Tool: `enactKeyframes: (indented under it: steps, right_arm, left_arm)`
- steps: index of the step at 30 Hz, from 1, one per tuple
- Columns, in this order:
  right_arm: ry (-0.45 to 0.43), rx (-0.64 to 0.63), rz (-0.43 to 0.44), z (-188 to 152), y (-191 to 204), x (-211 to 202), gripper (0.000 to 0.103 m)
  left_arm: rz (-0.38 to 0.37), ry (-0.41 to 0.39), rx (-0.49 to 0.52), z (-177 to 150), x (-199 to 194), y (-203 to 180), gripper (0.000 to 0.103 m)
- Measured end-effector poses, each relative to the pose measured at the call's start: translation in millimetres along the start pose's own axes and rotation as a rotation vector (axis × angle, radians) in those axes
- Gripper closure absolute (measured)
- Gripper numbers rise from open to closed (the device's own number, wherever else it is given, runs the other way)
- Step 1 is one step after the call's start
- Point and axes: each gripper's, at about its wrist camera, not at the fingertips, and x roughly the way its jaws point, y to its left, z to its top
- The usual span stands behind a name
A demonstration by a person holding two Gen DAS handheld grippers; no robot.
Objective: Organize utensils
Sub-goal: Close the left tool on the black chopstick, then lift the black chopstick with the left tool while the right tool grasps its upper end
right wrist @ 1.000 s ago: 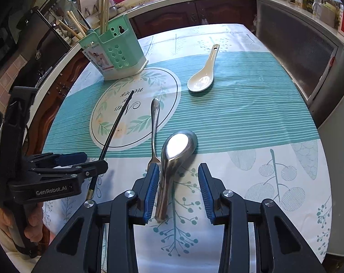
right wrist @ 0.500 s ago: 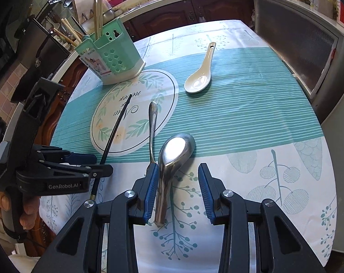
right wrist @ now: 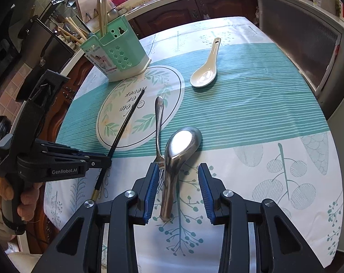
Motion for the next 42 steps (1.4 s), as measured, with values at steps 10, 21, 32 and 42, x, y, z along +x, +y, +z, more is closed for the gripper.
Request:
enactKeyframes:
  steps: [10,21,32,42]
  right_arm:
    - [-0.002,-0.036,0.055,1.7,13.9,-0.4,0.067]
    - [-0.068,-0.071,0.269,60.1,66.0,-16.8,0.067]
    - [-0.2,-0.16,0.358,159.3,128.3,-46.5,0.067]
    - [-0.255,-0.21,0.378,239.5,177.2,-66.9,0.085]
  left_arm:
    - [-0.004,-0.268,0.044,-38.7,-35.8,2.5,0.1]
    - [-0.005,-0.533,0.158,-56.8,-99.0,-20.1,0.1]
    - [0.023,-0.692,0.195,-42.8,-162.1,-14.5,0.099]
    - [0.098,-0.793,0.267,-27.1,-196.2,-14.2,0.099]
